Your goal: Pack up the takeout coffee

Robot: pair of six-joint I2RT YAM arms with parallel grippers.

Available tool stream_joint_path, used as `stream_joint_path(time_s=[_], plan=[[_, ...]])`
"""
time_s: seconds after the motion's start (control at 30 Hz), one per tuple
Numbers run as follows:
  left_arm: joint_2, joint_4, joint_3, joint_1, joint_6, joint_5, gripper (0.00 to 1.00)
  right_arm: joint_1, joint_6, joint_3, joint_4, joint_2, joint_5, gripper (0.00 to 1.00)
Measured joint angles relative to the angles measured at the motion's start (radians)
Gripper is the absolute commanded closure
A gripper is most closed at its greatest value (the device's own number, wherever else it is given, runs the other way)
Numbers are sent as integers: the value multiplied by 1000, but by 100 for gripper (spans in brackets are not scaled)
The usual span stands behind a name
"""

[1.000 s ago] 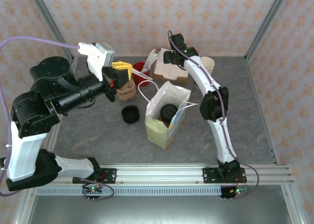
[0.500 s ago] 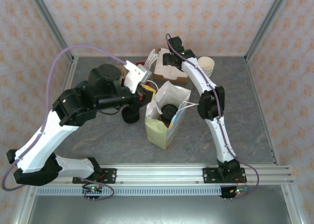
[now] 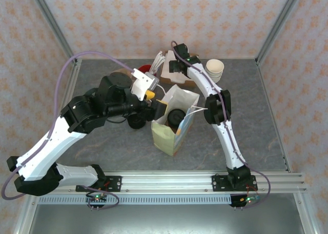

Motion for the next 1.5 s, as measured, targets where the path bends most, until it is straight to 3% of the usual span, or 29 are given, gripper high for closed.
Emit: stream_joint_path(time_s=[0.47, 0.7, 0.97, 1.27, 1.37, 1.5], plan=[[-43, 16, -32, 0, -7, -31, 24, 0, 18, 36, 20, 92, 23, 3], [-63, 30, -47, 0, -25, -31, 24, 0, 22, 36, 24, 105, 23, 9], [-84, 31, -48, 0, -28, -50, 22, 0, 43, 36, 32, 109, 8, 30], [-88, 30, -48, 0, -29, -53, 20, 0, 43, 37, 46, 108, -26, 63], [-91, 30, -48, 0, -29, -53, 19, 0, 42, 43, 50, 108, -36, 71], [-97, 30, -51, 0, -29, -57, 19, 0, 46, 53, 51, 108, -50, 74]])
